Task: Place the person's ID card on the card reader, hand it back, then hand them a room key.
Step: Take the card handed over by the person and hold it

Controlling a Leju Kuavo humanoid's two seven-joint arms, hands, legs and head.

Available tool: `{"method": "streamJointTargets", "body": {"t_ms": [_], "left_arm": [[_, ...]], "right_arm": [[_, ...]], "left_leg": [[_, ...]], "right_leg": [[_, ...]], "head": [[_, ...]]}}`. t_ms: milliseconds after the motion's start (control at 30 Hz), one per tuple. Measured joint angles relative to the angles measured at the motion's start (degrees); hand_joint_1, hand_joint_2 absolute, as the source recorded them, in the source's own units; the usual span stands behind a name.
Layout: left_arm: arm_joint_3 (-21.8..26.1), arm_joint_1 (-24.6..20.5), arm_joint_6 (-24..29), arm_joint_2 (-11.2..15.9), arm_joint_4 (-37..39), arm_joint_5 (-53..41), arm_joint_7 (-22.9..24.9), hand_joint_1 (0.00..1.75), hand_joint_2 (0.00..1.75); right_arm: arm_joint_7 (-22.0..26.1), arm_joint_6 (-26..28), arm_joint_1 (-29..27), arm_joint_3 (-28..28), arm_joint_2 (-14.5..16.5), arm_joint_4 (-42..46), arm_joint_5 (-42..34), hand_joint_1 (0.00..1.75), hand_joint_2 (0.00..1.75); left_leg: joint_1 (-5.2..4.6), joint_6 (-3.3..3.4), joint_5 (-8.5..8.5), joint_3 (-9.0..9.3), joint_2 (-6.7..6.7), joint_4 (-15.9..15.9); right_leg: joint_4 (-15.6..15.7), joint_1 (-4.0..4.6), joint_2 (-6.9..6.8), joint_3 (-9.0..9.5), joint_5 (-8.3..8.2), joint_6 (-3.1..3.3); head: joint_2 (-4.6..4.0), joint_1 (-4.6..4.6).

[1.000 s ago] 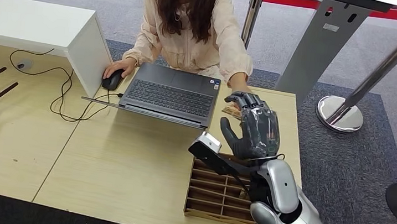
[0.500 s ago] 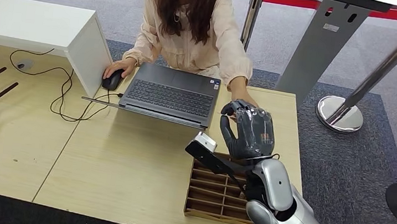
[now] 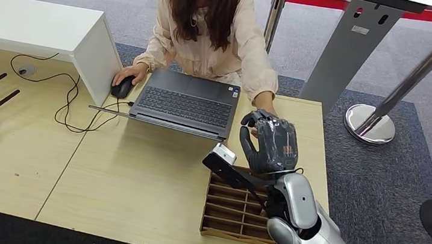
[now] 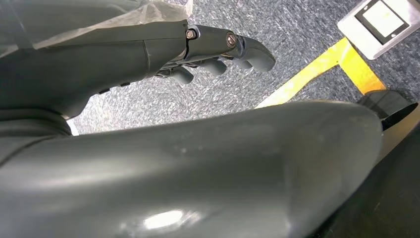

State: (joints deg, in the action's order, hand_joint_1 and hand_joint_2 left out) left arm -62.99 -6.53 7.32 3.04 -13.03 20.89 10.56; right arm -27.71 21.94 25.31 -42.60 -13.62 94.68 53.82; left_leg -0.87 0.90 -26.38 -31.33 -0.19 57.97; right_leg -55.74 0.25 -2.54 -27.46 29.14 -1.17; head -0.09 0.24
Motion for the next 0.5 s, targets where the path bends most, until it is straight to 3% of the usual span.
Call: {"method": "streamJointTargets", "body": {"t_ms": [500], "left_arm": [[0.02, 0.1, -0.24, 0.16, 0.01, 0.85, 2.04, 0.0, 0.0]], "right_arm": [[1.64, 4.98, -1.31, 0.12, -0.02, 9.96, 3.75, 1.45, 1.75]], "left_leg": [[0.01, -0.01, 0.0, 0.03, 0.0, 0.0]], "right_leg": [[0.0, 0.0, 0.0, -0.01, 0.0, 0.0]], "head": [[0.0, 0.0]]}}
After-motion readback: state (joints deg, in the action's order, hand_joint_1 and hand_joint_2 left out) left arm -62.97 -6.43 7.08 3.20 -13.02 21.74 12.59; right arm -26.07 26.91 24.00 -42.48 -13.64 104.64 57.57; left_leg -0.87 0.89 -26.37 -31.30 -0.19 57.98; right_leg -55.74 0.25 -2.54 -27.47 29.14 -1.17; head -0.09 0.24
